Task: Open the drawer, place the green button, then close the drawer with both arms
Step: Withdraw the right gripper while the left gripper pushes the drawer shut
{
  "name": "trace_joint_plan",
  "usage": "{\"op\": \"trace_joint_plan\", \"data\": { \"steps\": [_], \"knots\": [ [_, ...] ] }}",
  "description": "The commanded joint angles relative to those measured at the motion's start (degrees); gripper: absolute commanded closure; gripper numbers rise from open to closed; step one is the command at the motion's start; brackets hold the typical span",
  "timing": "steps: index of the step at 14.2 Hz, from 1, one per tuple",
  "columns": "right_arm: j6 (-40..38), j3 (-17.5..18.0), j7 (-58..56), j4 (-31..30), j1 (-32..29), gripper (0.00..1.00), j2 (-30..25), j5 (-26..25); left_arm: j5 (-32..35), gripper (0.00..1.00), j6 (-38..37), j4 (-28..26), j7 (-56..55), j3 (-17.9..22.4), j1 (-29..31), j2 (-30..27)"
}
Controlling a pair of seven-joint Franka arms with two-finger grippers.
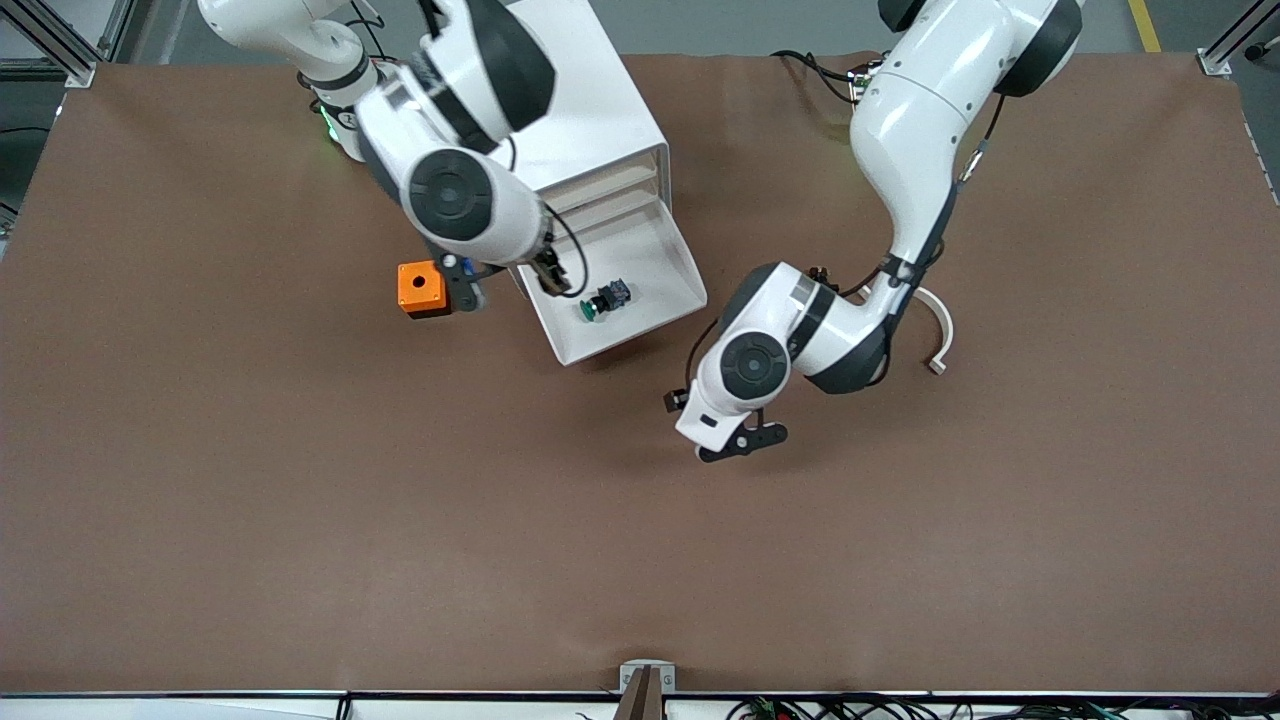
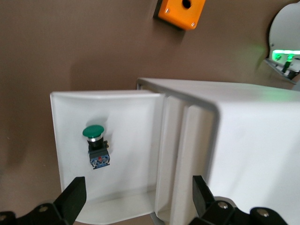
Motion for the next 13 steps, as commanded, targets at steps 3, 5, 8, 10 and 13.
{"op": "trace_joint_plan", "data": {
  "steps": [3,5,8,10,13],
  "knots": [
    [-9.0,0.7,-14.1,0.5,-10.4,0.00,-7.5,-0.1,1.3,0.00,2.3,-0.2,-9.4,0.2,-5.1,0.5],
    [-12.3,0.7,-26.6,-0.3,-15.1,0.00,-10.5,-2.0,1.1,0.00,2.5,-0.2,-12.3,0.2,-7.2,0.7],
    [-13.9,0.7,-43.8,-2.9,-23.4,0.00,-12.9,-2.8,0.1,0.00,2.7,-0.2,-13.9,0.1,-9.6,0.9],
    [-13.0,0.7,-54.7,-7.0,-28.2,0.00,-14.4,-3.6,-2.5,0.00,2.7,-0.2,-14.0,0.1,-10.4,0.9],
    [-8.0,0.7,-68.1,-13.1,-33.0,0.00,-17.7,-7.7,-5.5,0.00,2.8,-0.2,-15.2,0.1,-13.3,0.9]
  ]
}}
